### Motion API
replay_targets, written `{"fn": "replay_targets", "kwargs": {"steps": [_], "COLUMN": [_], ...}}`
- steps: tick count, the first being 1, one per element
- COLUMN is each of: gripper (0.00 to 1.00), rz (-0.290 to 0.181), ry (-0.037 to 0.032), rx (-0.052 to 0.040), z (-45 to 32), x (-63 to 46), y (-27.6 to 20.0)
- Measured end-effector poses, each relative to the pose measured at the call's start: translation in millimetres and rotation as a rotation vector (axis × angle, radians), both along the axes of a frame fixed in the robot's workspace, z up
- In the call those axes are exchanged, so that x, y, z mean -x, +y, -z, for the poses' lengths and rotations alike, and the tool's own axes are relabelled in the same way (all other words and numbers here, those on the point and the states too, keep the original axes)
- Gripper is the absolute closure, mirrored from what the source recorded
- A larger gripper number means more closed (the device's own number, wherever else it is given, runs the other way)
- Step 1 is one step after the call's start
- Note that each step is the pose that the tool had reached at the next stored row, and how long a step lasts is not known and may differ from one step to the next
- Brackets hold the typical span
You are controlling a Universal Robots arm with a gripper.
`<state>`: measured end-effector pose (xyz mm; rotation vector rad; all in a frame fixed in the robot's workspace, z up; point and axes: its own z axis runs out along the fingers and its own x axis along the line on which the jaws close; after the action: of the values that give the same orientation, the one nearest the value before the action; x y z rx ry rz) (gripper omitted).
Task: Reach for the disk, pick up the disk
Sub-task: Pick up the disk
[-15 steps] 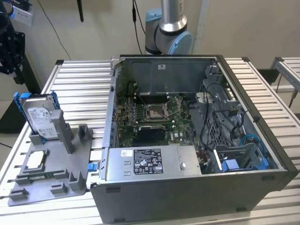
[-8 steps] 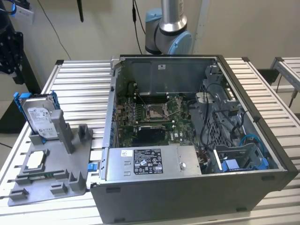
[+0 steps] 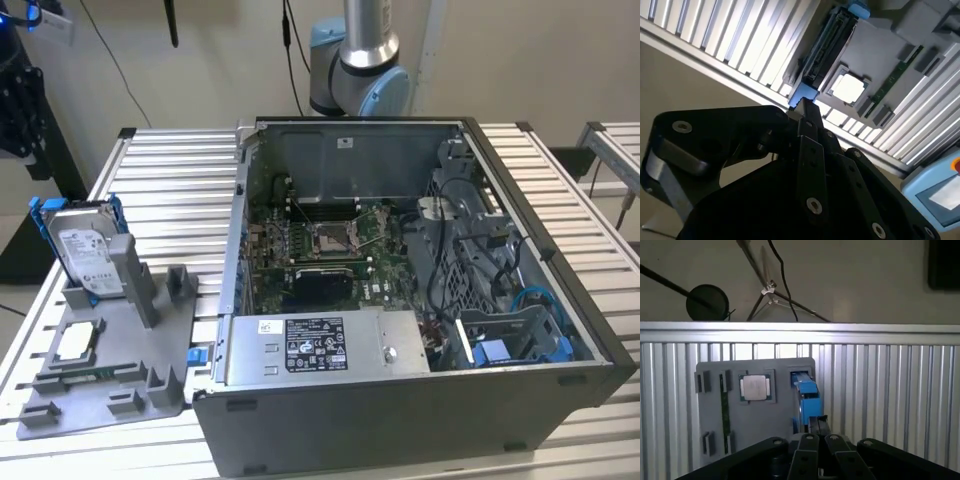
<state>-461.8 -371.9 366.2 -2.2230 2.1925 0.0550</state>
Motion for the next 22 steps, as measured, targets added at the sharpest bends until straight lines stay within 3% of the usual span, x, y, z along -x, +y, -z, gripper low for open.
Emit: {"fn": "replay_targets", "kwargs": {"steps": [5,8,11,16,22], "gripper": [1.00,1.00,1.00,1.00,1.00], "rz": [-0.079,-0.095,-0.096,-0.083,-0.071], "ry": [-0.0010,-0.0011,-0.0005,0.0001,0.0005], "rx": [0.0000,-0.0001,-0.0007,-0.0015,-0.0013], "z": [0.0,0.1,0.0,2.7,4.6], "x": [0.1,0.1,0.1,0.1,0.1], "y": [-0.1,-1.0,-1.7,-7.0,-7.6]}}
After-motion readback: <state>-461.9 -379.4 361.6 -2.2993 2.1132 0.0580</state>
